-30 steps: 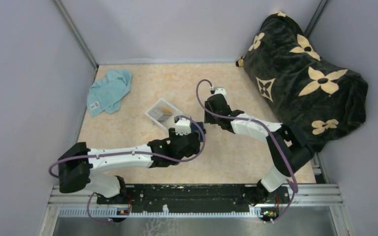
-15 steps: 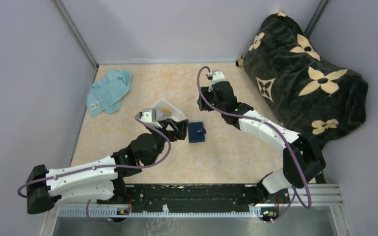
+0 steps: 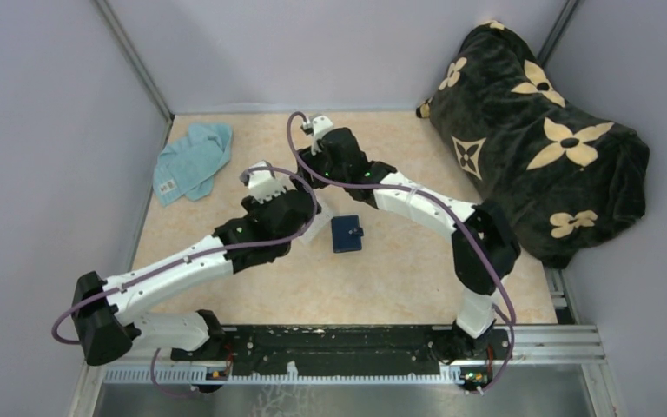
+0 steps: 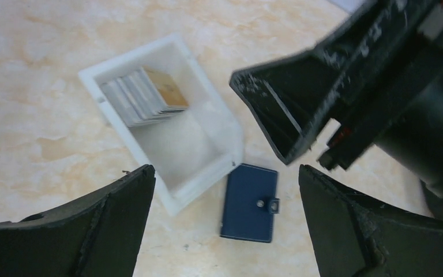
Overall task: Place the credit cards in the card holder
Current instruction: Adjust the card holder at the center of the board, then pick up the credit card from the storage box.
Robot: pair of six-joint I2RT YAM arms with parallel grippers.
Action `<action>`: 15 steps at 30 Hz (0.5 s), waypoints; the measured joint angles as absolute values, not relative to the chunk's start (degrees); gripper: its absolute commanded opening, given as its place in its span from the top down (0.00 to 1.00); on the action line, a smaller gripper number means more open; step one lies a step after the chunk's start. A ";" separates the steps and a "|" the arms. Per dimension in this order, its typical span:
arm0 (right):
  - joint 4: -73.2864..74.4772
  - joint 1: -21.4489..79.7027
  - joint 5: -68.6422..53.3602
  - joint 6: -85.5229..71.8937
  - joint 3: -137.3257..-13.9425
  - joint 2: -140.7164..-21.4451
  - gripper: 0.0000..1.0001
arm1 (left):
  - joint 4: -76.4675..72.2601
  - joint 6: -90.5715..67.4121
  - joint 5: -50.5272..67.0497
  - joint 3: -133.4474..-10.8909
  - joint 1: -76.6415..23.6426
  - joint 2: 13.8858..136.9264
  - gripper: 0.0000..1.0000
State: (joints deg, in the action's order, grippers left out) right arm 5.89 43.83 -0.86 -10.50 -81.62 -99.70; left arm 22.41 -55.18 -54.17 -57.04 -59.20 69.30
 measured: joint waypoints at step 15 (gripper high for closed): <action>12.12 45.04 -8.97 -10.68 -96.47 -116.42 0.45 | 17.69 -53.21 -33.15 -40.03 -38.33 53.30 0.01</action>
